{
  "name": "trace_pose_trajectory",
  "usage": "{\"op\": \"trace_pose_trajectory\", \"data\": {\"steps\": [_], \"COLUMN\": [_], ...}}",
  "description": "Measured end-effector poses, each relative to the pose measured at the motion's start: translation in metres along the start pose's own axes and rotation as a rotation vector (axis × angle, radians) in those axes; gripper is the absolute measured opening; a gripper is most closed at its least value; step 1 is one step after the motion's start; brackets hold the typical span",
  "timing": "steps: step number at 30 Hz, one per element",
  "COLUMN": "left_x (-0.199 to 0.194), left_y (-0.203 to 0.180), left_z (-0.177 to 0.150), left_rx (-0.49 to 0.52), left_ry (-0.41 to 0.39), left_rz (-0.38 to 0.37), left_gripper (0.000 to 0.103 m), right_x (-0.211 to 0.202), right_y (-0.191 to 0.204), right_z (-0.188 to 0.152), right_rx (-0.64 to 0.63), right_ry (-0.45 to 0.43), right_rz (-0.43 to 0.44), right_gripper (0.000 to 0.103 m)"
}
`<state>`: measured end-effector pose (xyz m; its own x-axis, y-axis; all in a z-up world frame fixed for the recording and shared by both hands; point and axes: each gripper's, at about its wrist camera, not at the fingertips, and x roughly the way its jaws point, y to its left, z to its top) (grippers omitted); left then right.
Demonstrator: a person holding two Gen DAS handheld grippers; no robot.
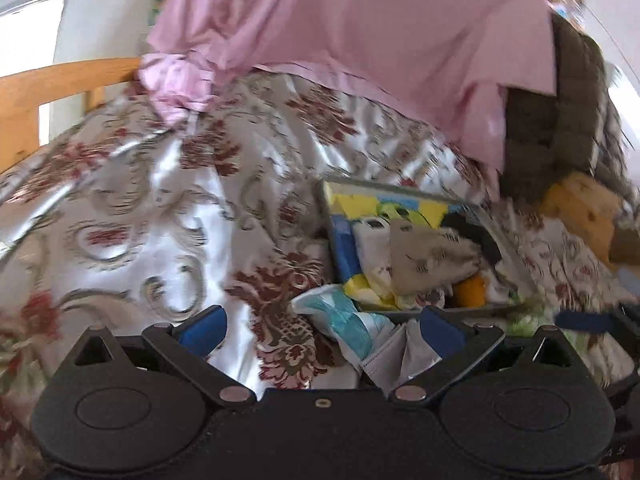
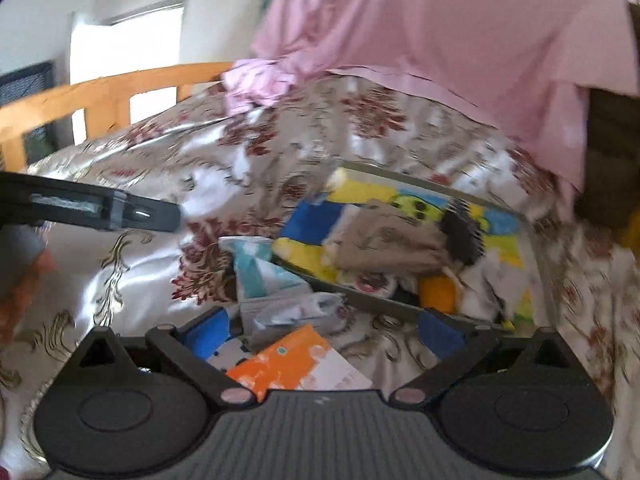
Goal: Organize soft objects
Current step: 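Move both open tools toward the face masks beside the tray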
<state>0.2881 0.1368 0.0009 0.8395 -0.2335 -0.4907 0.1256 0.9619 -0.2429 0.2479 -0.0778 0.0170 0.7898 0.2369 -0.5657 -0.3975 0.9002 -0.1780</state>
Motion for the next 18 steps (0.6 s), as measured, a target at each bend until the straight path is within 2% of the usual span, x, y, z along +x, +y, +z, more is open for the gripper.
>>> {"op": "trace_pose_trajectory", "data": {"steps": [2, 7, 12, 18], "left_x": [0.017, 0.038, 0.052, 0.075], "left_y": [-0.001, 0.003, -0.001, 0.001], "left_z": [0.002, 0.009, 0.013, 0.006], "left_rx": [0.002, -0.092, -0.055, -0.105], "left_ry": [0.016, 0.029, 0.017, 0.087], "left_rz": [-0.01, -0.01, -0.021, -0.107], "left_gripper": [0.102, 0.102, 0.102, 0.102], "right_x": [0.01, 0.024, 0.03, 0.037], "right_y": [0.001, -0.006, -0.014, -0.021], "right_z": [0.0, -0.004, -0.004, -0.01], "right_rx": [0.011, 0.05, 0.094, 0.124], "right_ry": [0.005, 0.016, 0.007, -0.016], "right_rz": [0.006, -0.013, -0.032, -0.026], "right_gripper": [0.103, 0.103, 0.103, 0.103]}}
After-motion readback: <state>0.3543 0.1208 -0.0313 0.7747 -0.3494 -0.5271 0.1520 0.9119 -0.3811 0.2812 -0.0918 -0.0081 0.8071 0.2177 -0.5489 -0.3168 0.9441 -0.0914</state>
